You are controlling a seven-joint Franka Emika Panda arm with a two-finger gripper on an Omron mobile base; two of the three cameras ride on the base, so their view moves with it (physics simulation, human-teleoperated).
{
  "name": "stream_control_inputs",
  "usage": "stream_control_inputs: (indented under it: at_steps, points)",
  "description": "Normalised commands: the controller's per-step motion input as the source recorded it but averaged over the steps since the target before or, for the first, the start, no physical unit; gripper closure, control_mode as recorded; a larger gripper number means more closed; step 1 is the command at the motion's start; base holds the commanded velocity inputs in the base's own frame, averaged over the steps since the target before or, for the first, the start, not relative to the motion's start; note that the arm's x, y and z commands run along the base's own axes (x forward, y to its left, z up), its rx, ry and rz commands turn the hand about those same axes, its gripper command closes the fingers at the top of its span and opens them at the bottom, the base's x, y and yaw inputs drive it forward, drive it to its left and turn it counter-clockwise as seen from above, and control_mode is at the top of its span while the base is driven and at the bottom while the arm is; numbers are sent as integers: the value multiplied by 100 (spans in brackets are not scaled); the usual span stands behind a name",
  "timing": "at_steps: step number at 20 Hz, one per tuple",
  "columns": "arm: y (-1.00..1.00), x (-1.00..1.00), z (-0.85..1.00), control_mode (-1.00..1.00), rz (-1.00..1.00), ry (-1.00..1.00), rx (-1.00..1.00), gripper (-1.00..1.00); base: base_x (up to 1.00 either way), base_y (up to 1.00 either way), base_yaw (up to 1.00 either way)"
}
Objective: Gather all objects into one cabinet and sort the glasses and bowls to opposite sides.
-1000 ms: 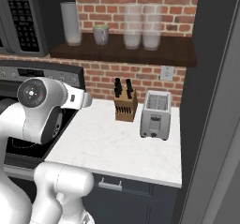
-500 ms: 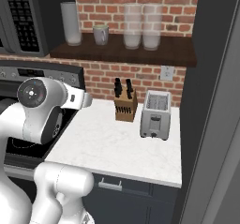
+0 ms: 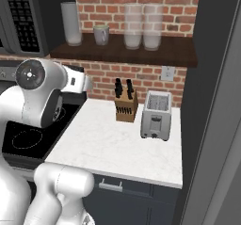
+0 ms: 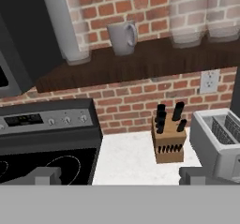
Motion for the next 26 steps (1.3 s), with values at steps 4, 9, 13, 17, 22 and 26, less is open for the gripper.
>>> stream_control_inputs:
  at_steps: [4,9,13,17,22,26]
  points:
    - [-9,51,56,-100,0,0,1,-100,0,0,0]
    - [-21,48,-2,-100,0,3,13,-100,0,0,0]
    - [-27,51,5,-100,0,-4,20,-100,0,0,0]
    - [-16,32,13,-100,0,-15,14,-100,0,0,0]
    - [4,-2,1,-100,0,-11,0,-100,0,0,0]
    - [-6,23,0,-100,-1,-3,0,-100,0,0,0]
